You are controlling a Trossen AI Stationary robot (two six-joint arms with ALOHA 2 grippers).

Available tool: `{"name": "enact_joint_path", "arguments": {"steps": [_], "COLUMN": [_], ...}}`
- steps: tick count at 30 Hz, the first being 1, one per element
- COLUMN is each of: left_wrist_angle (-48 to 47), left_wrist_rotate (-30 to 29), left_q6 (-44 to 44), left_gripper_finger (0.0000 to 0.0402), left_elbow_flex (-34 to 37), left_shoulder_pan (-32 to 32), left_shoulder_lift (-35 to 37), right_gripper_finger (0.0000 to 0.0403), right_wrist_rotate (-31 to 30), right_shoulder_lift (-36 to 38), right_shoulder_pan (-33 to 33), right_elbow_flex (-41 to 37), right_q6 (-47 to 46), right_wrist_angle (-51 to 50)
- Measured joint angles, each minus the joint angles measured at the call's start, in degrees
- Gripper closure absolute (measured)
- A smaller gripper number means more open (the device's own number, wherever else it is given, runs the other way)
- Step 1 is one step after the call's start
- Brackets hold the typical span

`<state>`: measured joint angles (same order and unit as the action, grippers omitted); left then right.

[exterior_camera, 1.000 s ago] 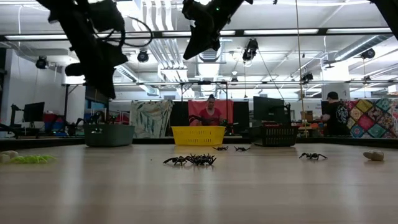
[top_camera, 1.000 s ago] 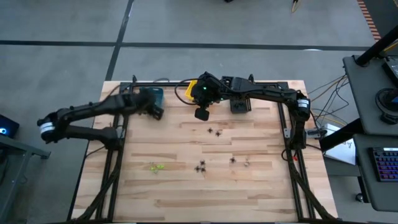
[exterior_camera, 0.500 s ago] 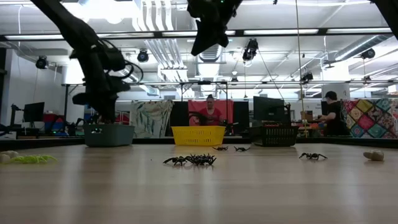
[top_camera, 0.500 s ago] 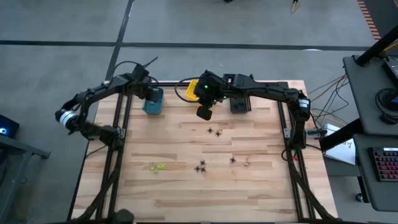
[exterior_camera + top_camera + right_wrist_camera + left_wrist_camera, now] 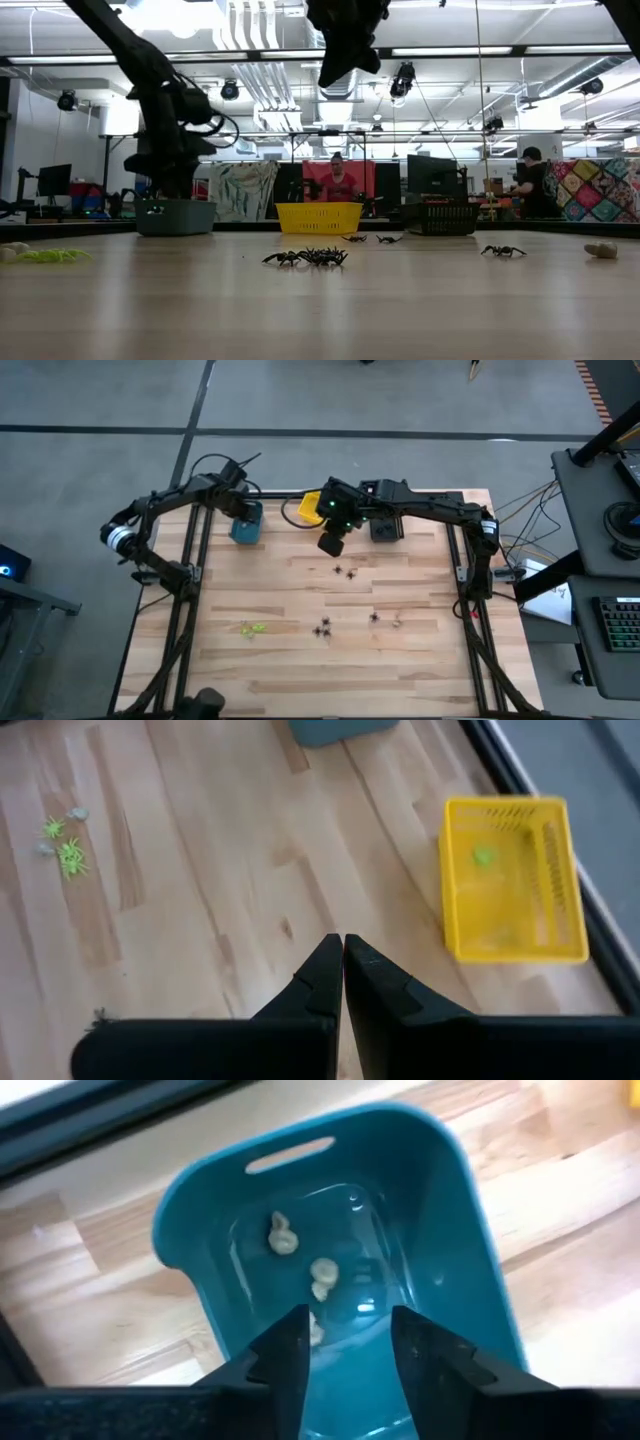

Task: Sort Halloween decoration
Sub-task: Put the black spider toy into the black bin

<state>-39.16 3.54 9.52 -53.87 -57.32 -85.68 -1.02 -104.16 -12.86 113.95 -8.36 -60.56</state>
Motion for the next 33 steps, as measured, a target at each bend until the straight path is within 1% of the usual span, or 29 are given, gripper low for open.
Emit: {"name": "enact_joint_path", "arguments": {"steps": [5, 8, 12, 16, 19, 22, 26, 30, 33], "left_wrist_angle": [-1.4, -1.3, 0.2, 2.8, 5.0, 7.0, 7.9, 8.0, 8.0], "left_wrist_rotate": [0.5, 0.5, 0.5, 0.5, 0.0, -1.4, -6.9, -13.3, -16.6], "left_q6": [1.4, 3.5, 6.1, 6.9, 7.7, 9.0, 11.7, 13.8, 15.2], "left_gripper_finger": [0.0265, 0.0268, 0.0272, 0.0274, 0.0274, 0.0274, 0.0274, 0.0274, 0.0274], "left_elbow_flex": [0.0, 0.0, 0.0, 0.0, 0.0, 0.0, 0.1, 0.4, 1.2], "left_shoulder_pan": [1.8, 4.2, 9.5, 16.6, 22.2, 27.4, 34.1, 40.4, 44.5], "left_shoulder_lift": [5.7, 10.7, 17.4, 22.6, 24.9, 25.7, 26.0, 26.4, 26.9], "right_gripper_finger": [0.0394, 0.0394, 0.0394, 0.0394, 0.0394, 0.0394, 0.0394, 0.0392, 0.0381], "right_wrist_rotate": [0.5, 3.6, 7.3, 10.4, 12.4, 12.1, 11.1, 11.0, 11.1], "right_shoulder_lift": [0.0, 0.0, 0.0, -0.9, -2.3, -4.2, -7.1, -10.2, -11.9], "right_shoulder_pan": [0.0, -0.4, -0.5, -0.4, -0.4, -0.4, -0.4, -0.1, 0.3], "right_elbow_flex": [0.0, -0.2, -1.4, -3.0, -4.7, -5.5, -5.5, -5.6, -5.6], "right_q6": [-7.8, -13.9, -21.2, -25.1, -25.4, -23.7, -16.3, -15.0, -14.7], "right_wrist_angle": [-3.5, -5.4, -7.0, -7.0, -7.1, -7.1, -6.6, -6.4, -6.5]}}
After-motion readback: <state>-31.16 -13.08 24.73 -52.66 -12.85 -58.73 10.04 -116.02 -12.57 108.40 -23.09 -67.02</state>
